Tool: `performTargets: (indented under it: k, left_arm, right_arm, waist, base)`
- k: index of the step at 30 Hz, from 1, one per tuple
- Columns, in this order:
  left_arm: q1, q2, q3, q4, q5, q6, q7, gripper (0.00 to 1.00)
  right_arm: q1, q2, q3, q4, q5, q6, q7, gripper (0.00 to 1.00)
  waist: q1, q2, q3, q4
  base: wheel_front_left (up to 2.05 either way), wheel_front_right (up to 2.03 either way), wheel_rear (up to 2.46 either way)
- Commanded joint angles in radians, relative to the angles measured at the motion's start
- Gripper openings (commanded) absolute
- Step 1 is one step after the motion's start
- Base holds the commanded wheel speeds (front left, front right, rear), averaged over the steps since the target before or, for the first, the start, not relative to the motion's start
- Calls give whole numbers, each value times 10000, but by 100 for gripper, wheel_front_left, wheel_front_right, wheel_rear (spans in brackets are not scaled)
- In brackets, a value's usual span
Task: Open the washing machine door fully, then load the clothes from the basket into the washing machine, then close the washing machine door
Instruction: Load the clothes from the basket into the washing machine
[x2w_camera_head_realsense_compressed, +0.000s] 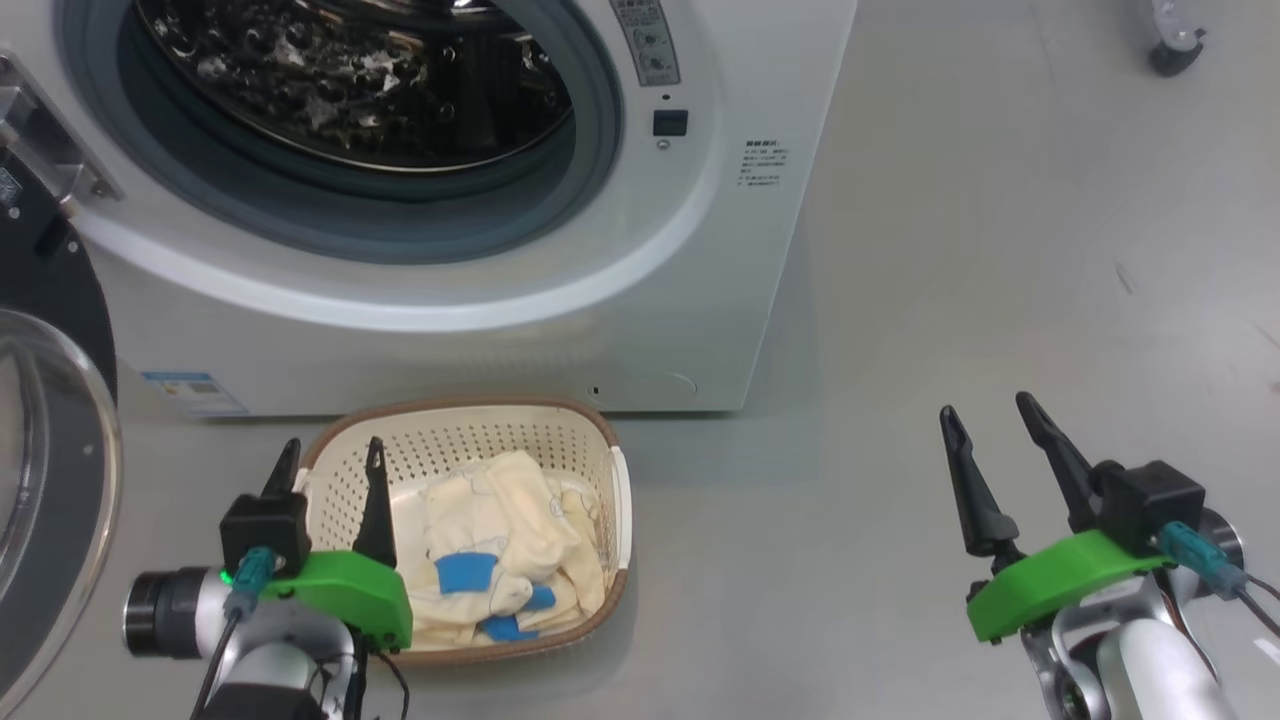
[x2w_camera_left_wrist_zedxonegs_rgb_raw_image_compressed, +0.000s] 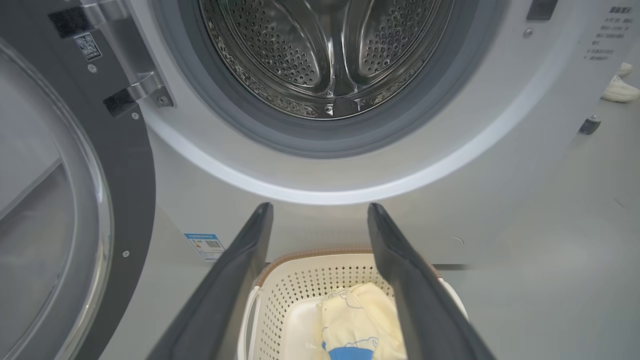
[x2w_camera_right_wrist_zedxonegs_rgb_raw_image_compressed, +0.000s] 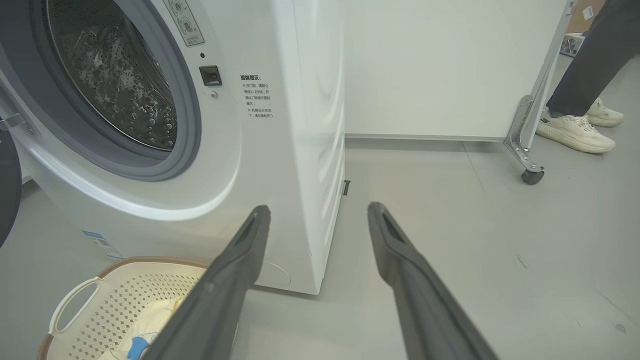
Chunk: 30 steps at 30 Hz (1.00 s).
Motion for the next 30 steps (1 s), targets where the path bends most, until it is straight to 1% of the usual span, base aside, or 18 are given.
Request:
performTargets:
  k: [1, 9, 12, 14, 15, 21, 26, 30]
  left_arm:
    - [-691, 120, 308, 41, -107, -93, 1, 100]
    - [-2200, -137, 127, 1715, -235, -561, 68, 100]
    - [-2820, -154, 120, 2524, -336, -823, 94, 100]
    - [-3200, -159, 105, 3069, -397, -1035, 33, 100]
    - [-3200, -159, 105, 3069, -397, -1035, 33, 100]
    - [-4282, -90, 91, 4691, -642, -1775, 9, 100]
    - [-5143, -54, 104, 5794, -898, -2284, 39, 100]
    - [-5689, -28, 31, 6560, -1145, -2593, 117, 100]
  right_arm:
    - [-565, -98, 247, -367, 78, 37, -115, 100]
    - [-1444, -98, 499, -372, 250, 37, -346, 100]
    - [-1836, -98, 639, -320, 326, 37, -465, 100]
    - [-2070, -98, 749, -275, 378, 37, -549, 100]
    - [-2070, -98, 749, -275, 378, 37, -549, 100]
    - [-2633, -98, 1004, -184, 558, 37, -719, 100]
    - [-3011, -98, 1063, -196, 703, 37, -796, 100]
    - [-3257, -98, 1151, -228, 783, 37, -827, 100]
  waist:
    - [0, 0, 530, -59]
    - [0, 0, 2241, -363]
    - [0, 0, 2845, -541]
    - [0, 0, 3184, -665]
    - [0, 0, 3184, -665]
    - [0, 0, 4157, -1008]
    - [0, 0, 5037, -1214]
    - [0, 0, 5676, -1361]
  base:
    - [0, 0, 0]
    - [0, 0, 0]
    - [0, 0, 0]
    - [0, 0, 0]
    - [0, 0, 0]
    - [0, 0, 0]
    - [0, 0, 0]
    - [0, 0, 0]
